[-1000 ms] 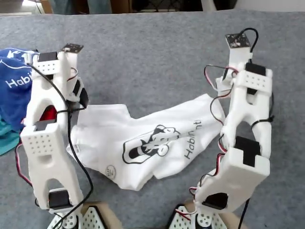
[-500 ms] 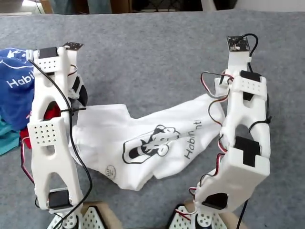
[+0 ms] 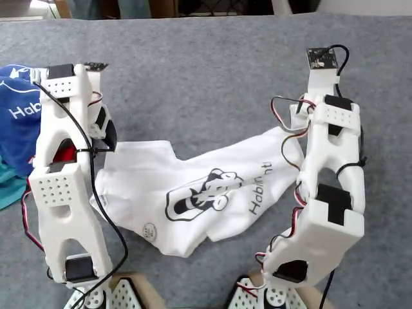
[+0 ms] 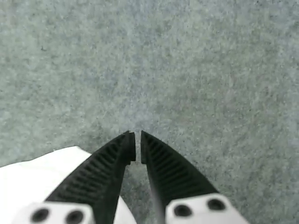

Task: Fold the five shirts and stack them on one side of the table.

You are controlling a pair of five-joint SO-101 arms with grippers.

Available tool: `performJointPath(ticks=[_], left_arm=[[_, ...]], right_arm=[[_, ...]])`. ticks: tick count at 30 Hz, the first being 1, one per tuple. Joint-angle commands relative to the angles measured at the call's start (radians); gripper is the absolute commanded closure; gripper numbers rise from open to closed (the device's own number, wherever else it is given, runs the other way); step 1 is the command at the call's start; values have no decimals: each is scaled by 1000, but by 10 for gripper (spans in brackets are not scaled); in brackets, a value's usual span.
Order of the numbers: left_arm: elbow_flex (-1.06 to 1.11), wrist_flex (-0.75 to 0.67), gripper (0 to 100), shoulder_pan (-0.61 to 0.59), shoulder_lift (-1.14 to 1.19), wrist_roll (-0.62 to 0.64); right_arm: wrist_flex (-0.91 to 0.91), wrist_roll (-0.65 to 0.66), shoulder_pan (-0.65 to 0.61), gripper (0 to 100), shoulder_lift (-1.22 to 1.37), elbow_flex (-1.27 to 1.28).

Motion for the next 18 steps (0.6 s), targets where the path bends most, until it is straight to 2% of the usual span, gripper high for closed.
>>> performJointPath(ticks=[1, 8, 18], left_arm=[[93, -95, 776, -1, -114, 31], [249, -324, 775, 8, -195, 83], [292, -393, 775, -19, -152, 87]], right_arm=[[-15, -9, -9, 963, -15, -2], [-15, -8, -9, 963, -13, -2], [-28, -8, -9, 963, -8, 1]])
